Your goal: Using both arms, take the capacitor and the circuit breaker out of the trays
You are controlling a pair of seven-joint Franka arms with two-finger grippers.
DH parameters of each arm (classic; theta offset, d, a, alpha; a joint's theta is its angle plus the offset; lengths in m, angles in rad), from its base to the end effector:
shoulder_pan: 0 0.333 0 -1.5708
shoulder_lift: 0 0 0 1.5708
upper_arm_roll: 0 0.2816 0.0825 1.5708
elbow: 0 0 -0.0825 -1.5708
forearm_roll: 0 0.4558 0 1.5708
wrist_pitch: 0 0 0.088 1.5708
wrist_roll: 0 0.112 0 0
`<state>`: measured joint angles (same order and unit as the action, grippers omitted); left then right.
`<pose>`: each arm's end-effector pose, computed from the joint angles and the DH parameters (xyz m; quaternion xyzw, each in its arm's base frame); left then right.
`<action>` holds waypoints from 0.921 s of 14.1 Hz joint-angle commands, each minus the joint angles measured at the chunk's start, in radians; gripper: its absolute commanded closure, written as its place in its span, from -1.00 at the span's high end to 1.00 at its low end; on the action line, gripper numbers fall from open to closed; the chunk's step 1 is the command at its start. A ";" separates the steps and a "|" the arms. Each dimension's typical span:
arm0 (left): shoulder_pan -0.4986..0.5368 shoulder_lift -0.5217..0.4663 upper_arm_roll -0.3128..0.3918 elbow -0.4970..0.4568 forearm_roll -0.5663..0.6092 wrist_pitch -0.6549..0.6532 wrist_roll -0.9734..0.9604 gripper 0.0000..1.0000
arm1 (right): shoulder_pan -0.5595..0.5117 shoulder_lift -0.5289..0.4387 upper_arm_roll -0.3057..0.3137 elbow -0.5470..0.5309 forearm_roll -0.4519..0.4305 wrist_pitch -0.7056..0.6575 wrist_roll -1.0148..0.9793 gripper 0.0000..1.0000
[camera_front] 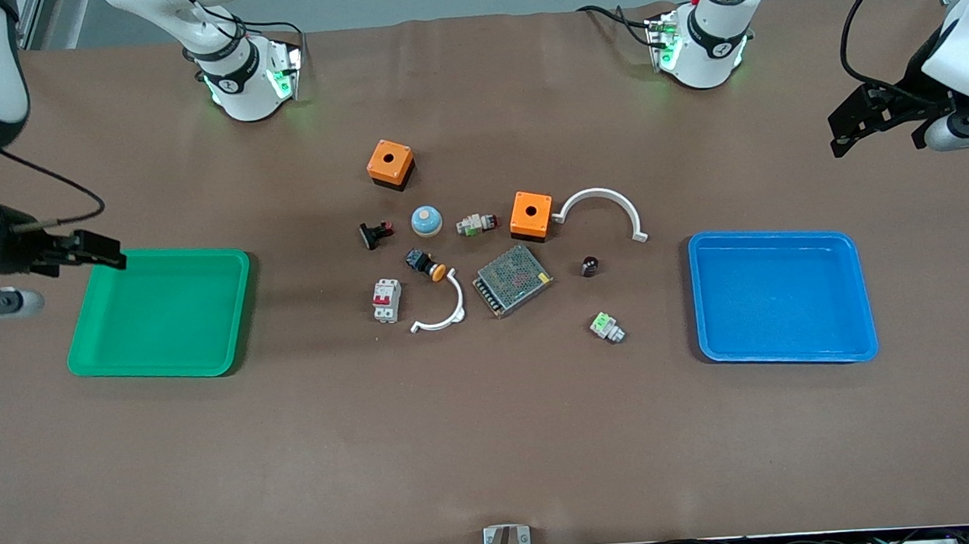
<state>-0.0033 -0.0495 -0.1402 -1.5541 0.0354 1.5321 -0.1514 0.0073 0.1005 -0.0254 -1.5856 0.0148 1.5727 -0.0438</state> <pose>0.6030 -0.0849 0.6211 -0.9997 -0.0049 -0.0165 0.0189 0.6473 -0.0095 0.5132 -0.9983 -0.0124 0.0564 0.0079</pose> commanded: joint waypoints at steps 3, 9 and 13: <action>0.002 -0.024 0.004 -0.021 -0.023 0.013 0.016 1.00 | -0.018 -0.159 0.007 -0.154 -0.006 0.021 0.001 1.00; 0.009 -0.021 0.005 -0.017 -0.022 0.013 0.018 1.00 | -0.027 -0.200 0.007 -0.157 -0.004 0.013 -0.005 1.00; 0.009 -0.021 0.005 -0.012 -0.020 0.003 -0.003 1.00 | -0.036 -0.219 0.004 -0.155 -0.001 0.007 -0.007 1.00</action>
<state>0.0011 -0.0497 -0.1373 -1.5556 0.0353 1.5346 -0.1522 -0.0104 -0.0766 -0.0296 -1.7013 0.0148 1.5727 -0.0440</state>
